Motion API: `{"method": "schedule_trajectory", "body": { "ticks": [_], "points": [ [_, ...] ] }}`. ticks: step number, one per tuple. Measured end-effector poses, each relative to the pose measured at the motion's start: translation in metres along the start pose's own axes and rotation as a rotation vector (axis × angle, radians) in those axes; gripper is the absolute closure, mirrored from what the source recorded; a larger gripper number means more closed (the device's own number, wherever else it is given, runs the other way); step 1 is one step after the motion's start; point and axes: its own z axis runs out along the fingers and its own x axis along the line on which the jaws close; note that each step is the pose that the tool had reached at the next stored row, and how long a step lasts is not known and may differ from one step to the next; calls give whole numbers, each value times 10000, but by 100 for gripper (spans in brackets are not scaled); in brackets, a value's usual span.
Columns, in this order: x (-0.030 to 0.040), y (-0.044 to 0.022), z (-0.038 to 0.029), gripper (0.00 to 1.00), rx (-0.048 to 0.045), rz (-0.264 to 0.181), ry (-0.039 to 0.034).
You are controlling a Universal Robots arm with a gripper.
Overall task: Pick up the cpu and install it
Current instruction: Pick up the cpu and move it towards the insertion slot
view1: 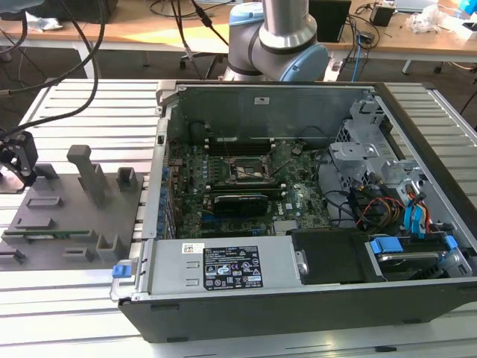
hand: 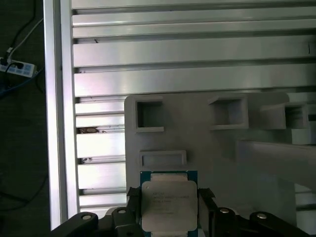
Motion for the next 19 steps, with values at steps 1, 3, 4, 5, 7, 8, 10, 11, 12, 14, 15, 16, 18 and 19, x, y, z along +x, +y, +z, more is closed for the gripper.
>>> {"method": "schedule_trajectory", "body": {
  "ticks": [1, 3, 4, 5, 7, 8, 10, 11, 12, 14, 15, 16, 18, 19],
  "points": [
    [-1, 1, -20, 45, 0, 0, -1],
    [-3, 6, -106, 45, 0, 0, -1],
    [-3, 6, -123, 45, 0, 0, -1],
    [-3, 7, -143, 45, 0, 1, -1],
    [-5, 10, -189, 45, 0, 0, -1],
    [-5, 11, -219, 45, 0, 0, 0],
    [-6, 14, -264, 45, 0, 0, -1],
    [-7, 15, -284, 45, 0, 0, 0],
    [-7, 16, -308, 45, 0, 0, -1],
    [-9, 23, -391, 45, -1, 0, -1],
    [-10, 26, -428, 45, 0, 0, -1],
    [-10, 29, -445, 45, 0, 1, -1],
    [-11, 33, -494, 45, 0, 0, 0],
    [-12, 35, -514, 45, -1, -1, -2]
  ]
}}
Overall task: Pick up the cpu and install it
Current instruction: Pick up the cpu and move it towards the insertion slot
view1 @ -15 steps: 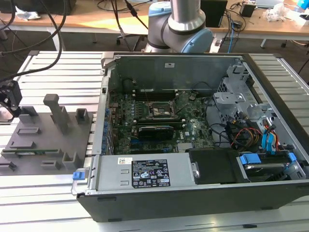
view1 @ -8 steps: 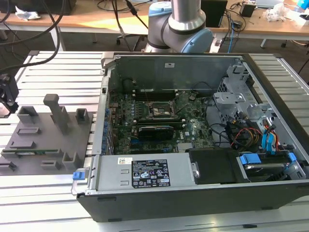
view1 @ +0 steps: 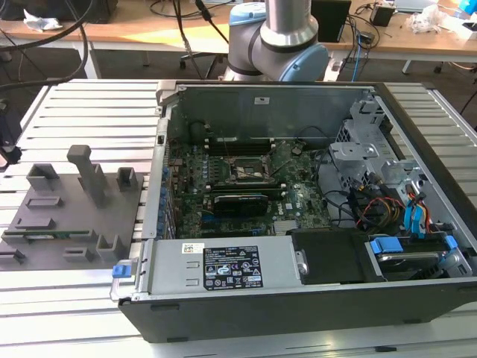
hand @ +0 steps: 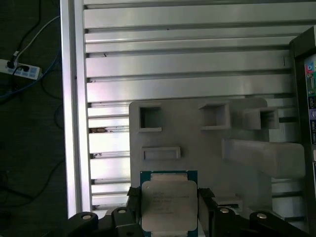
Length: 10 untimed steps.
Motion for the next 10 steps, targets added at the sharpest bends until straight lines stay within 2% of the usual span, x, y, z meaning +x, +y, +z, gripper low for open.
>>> {"method": "schedule_trajectory", "body": {
  "ticks": [2, 4, 6, 8, 10],
  "points": [
    [-1, 4, -52, 45, 0, 1, 1],
    [-2, 12, -131, 45, 1, 2, 2],
    [-4, 24, -233, 45, 1, 2, 1],
    [-8, 39, -373, 45, 1, 0, 1],
    [-9, 48, -445, 45, 0, 1, 0]
  ]
}}
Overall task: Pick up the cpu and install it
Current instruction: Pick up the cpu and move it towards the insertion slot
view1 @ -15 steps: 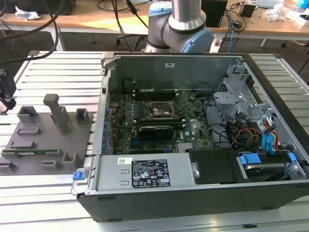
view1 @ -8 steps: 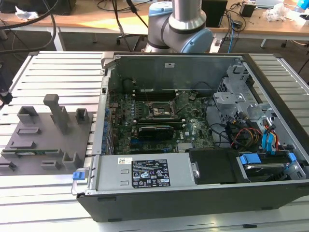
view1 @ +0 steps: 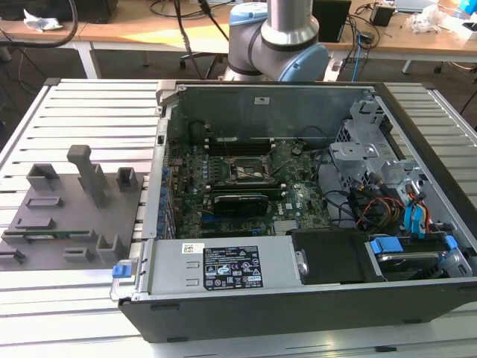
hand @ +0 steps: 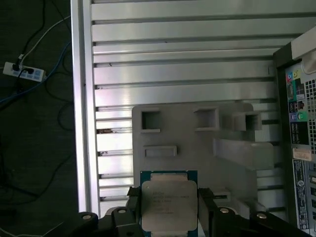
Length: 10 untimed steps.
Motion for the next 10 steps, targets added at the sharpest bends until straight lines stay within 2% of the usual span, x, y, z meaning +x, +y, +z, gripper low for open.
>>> {"method": "schedule_trajectory", "body": {
  "ticks": [1, 4, 10],
  "points": [
    [-2, 8, -71, 45, 0, 0, 0],
    [-4, 21, -175, 45, 0, 0, 1],
    [-6, 37, -315, 45, 0, -1, 0]
  ]
}}
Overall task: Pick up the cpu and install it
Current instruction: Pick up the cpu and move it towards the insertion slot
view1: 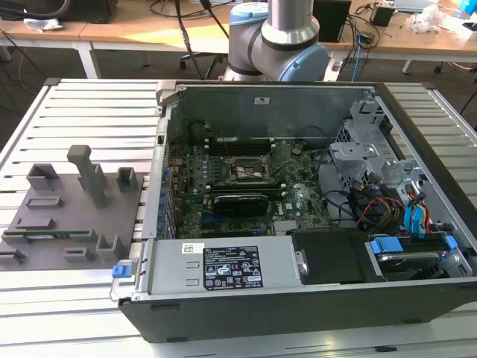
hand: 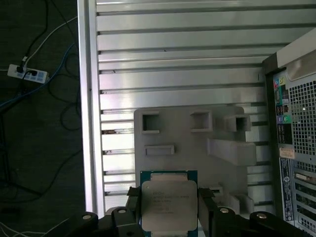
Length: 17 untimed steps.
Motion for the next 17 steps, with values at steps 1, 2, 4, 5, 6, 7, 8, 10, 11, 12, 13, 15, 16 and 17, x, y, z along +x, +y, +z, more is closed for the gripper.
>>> {"method": "schedule_trajectory", "body": {
  "ticks": [1, 2, 4, 5, 6, 7, 8, 10, 11, 12, 13, 15, 16, 17],
  "points": [
    [0, 0, -3, 45, -1, 0, -1],
    [0, 0, -3, 45, -1, 0, -2],
    [0, 0, -5, 45, 1, 0, 0],
    [0, 1, -5, 45, 0, 0, 1],
    [0, 1, -5, 45, 0, 0, 0],
    [-1, 1, -6, 45, 1, 0, 1],
    [-6, 2, -7, 45, 2, 2, 2],
    [-29, 2, -5, 45, 0, 0, 0],
    [-38, 3, -5, 45, 1, 1, 0],
    [-48, 3, -4, 45, 0, 0, 0],
    [-57, 4, -4, 45, 0, 0, 1],
    [-74, 5, -4, 45, 0, 0, 2],
    [-80, 5, -3, 45, 0, 0, 0],
    [-93, 6, -3, 45, 0, 1, 0]
  ]
}}
